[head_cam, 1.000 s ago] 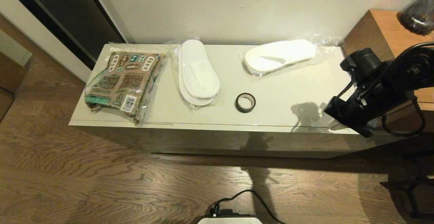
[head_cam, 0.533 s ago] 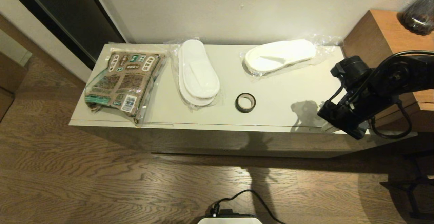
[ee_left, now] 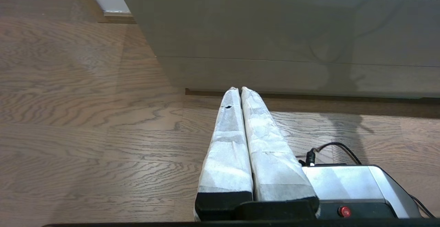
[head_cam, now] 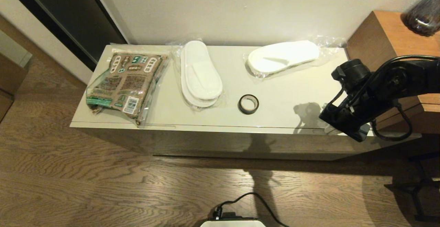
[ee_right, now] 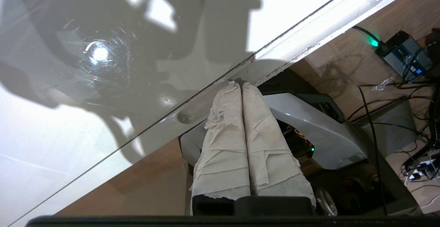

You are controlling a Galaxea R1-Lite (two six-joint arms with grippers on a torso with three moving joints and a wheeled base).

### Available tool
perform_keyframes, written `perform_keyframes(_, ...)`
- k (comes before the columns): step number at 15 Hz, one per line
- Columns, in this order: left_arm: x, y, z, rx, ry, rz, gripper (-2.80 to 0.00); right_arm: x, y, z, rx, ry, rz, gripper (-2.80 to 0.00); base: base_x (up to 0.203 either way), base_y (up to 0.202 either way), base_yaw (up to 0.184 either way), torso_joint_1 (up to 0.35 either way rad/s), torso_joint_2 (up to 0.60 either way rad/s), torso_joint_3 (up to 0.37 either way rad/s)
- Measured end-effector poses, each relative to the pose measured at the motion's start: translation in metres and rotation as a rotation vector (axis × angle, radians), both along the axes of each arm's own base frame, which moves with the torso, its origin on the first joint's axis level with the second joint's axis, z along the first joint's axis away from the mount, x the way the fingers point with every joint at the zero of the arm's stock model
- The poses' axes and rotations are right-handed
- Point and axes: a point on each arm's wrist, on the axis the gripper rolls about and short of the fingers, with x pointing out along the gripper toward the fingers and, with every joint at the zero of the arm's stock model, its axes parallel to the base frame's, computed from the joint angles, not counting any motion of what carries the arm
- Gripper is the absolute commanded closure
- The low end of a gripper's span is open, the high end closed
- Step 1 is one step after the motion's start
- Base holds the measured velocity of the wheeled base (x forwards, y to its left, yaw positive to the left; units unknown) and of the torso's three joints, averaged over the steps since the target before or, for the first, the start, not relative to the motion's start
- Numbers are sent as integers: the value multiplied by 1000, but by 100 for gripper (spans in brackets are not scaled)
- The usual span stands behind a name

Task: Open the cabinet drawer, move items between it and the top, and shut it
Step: Open the drawer

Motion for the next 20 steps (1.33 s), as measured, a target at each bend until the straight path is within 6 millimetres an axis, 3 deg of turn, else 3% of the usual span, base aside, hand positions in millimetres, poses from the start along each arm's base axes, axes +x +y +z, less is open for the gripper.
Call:
perform_keyframes(17, 0, 0, 0, 0, 0, 0, 0, 1, 1, -14, -11, 43, 6, 0, 0, 0, 0, 0, 0, 0)
perform_keyframes(20, 0, 0, 0, 0, 0, 0, 0, -3, 1, -25, -16, 77, 17, 0, 0, 0, 0, 0, 0, 0)
